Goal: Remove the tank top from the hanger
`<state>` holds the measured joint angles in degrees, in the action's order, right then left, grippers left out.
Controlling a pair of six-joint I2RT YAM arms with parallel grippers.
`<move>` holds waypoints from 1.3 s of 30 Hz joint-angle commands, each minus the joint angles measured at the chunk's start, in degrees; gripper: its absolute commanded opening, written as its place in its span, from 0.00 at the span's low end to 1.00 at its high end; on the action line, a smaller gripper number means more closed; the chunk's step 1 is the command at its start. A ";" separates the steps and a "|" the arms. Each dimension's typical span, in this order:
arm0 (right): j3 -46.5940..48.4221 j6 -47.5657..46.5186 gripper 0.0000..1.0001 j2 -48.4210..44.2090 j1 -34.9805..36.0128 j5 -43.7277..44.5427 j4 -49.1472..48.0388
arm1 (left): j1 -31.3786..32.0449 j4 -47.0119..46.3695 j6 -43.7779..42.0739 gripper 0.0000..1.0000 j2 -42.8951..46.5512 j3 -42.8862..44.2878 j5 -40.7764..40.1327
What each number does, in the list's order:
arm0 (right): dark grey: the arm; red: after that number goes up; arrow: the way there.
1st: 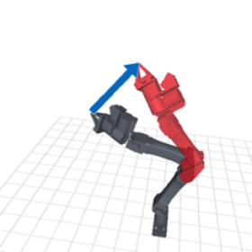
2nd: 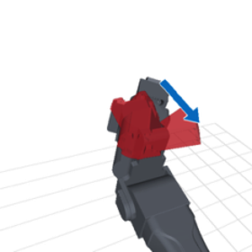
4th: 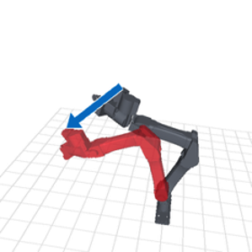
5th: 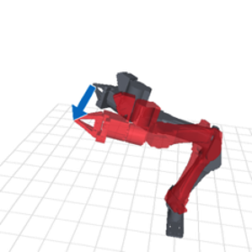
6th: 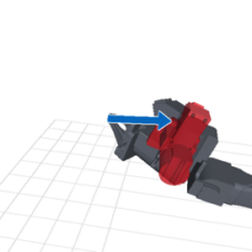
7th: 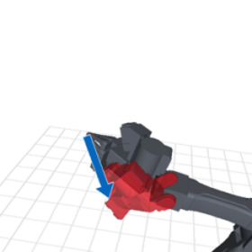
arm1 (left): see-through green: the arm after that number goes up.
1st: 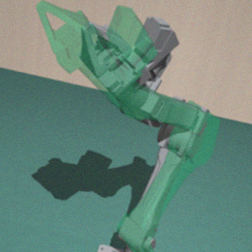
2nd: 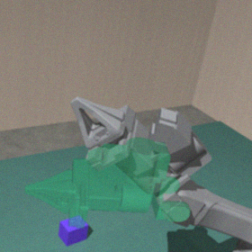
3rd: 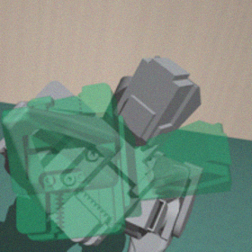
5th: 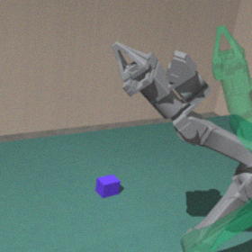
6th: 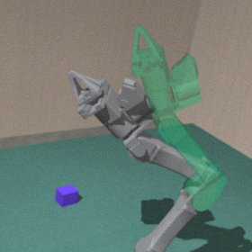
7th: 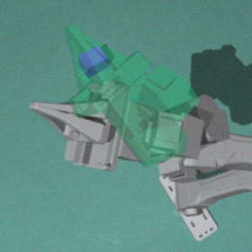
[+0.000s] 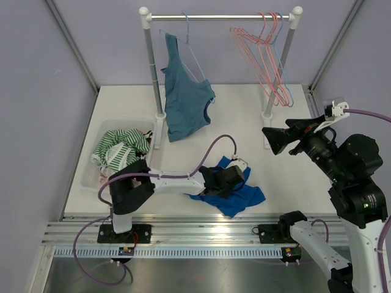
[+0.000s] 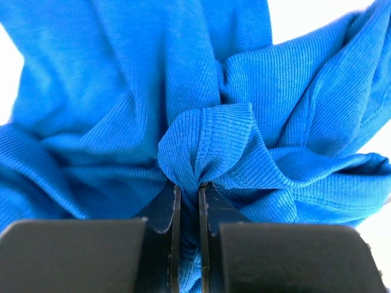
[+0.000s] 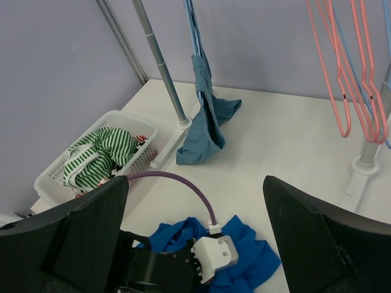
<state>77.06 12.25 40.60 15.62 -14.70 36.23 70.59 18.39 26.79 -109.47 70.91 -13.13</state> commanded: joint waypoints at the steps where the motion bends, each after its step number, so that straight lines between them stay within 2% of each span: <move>1: -0.59 0.05 0.99 -0.17 -0.06 -1.30 -3.27 | 0.43 7.35 2.04 0.00 14.14 -2.01 -10.15; 4: -1.12 0.05 0.99 -0.35 -0.06 -1.12 -3.97 | 0.34 12.00 1.69 0.00 24.61 -1.40 -18.23; 8: -1.12 -0.03 0.99 -0.52 -0.06 -0.95 -4.76 | 0.08 20.70 1.60 0.00 33.15 2.55 -27.20; 11: -0.51 -0.21 0.99 -0.26 -0.06 -1.03 -4.94 | -1.24 32.19 3.53 0.00 37.64 6.51 -34.23; 13: -0.24 -0.21 0.99 -0.08 -0.06 -1.12 -5.55 | -2.55 36.43 5.03 0.00 39.85 9.49 -38.72; 16: -0.33 -0.21 1.00 0.09 -0.15 -1.38 -6.26 | -6.77 42.33 5.38 0.00 43.98 13.27 -41.63; 18: -0.50 -0.12 1.00 0.36 -0.06 -1.65 -6.78 | -11.33 44.61 3.99 0.00 46.61 14.86 -41.98; 19: -0.50 -0.03 0.99 0.44 -0.06 -1.82 -6.87 | -15.70 44.80 3.11 0.00 47.24 15.91 -41.72; 21: -0.94 0.23 1.00 0.53 -0.06 -2.09 -7.83 | -21.34 42.45 -1.53 0.00 49.25 15.57 -38.58; 22: -1.29 0.58 1.00 0.62 -0.06 -2.35 -8.45 | -28.50 39.99 -4.35 0.00 49.53 14.87 -33.86; 23: -1.29 0.84 1.00 0.62 0.03 -2.61 -8.45 | -32.23 39.44 -4.37 0.00 49.44 14.95 -33.81; 24: -1.73 0.93 0.99 0.71 -0.06 -2.79 -9.24 | -35.49 38.66 -6.20 0.00 49.27 15.04 -29.37; 25: -1.91 1.02 1.00 0.80 -0.06 -3.31 -9.59 | -41.52 37.52 -7.26 0.00 48.31 15.04 -26.98; 29: -2.70 1.81 1.00 1.50 -0.06 -4.37 -11.00 | -52.97 36.97 -10.61 0.00 41.64 18.90 -13.46; 31: -3.14 2.16 0.99 2.03 -0.15 -5.25 -11.88 | -58.51 35.93 -11.23 0.00 38.74 19.27 -9.31; 32: -3.75 2.25 0.99 2.03 -0.06 -5.25 -12.06 | -60.55 34.71 -11.06 0.00 37.94 18.65 -4.33; 35: -5.16 2.78 1.00 2.03 -0.06 -6.04 -13.64 | -66.36 32.94 -9.74 0.00 33.99 14.27 2.38; 39: -5.78 2.95 0.99 2.82 -0.06 -7.62 -15.22 | -70.32 31.62 -9.20 0.00 27.66 6.71 2.51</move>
<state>71.50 14.26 42.83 15.62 -19.86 25.50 1.89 52.56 18.26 -78.26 81.01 -16.23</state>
